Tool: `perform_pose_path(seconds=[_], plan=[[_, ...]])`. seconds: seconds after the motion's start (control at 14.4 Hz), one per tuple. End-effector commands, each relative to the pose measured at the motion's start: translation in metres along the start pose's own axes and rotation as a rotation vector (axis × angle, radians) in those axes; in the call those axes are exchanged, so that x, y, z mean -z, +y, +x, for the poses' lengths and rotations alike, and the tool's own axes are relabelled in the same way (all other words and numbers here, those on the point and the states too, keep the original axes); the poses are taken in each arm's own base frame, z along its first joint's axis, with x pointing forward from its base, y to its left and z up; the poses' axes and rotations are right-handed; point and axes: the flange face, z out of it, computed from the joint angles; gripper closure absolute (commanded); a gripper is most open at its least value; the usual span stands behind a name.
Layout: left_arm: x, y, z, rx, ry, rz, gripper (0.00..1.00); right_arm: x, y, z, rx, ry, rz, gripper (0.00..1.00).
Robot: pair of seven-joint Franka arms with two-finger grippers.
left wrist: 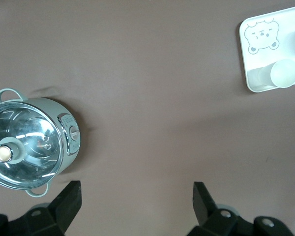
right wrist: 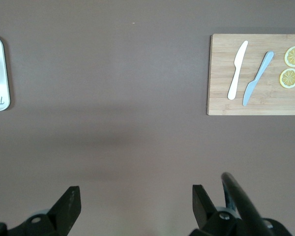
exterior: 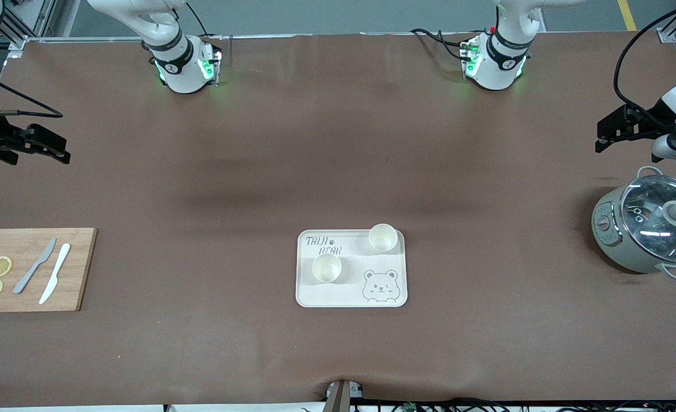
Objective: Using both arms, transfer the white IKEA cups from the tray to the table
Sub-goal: 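Move the left gripper from rest toward the cup on the tray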
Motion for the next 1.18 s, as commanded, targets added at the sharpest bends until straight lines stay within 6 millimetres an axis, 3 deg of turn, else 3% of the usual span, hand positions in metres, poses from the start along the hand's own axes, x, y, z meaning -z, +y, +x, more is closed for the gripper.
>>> perform_pose_path(seconds=[0.0,0.21,0.49,0.83,1.11], plan=[[0.001,-0.003,-0.003,-0.008,-0.012,0.018,0.00,0.001,0.000,-0.003,0.012,0.002,-0.008,0.00],[0.000,-0.001,-0.003,-0.019,-0.013,0.016,0.00,0.000,0.000,-0.003,0.014,0.000,-0.008,0.00],[-0.032,0.025,0.021,-0.013,-0.055,-0.007,0.00,-0.001,-0.001,-0.003,0.015,-0.001,-0.008,0.00],[-0.080,0.092,0.077,0.088,-0.083,-0.030,0.00,-0.001,-0.001,-0.003,0.015,-0.003,-0.007,0.00],[-0.113,0.152,0.102,0.125,-0.042,-0.047,0.00,-0.001,0.000,-0.003,0.014,-0.006,-0.008,0.00]])
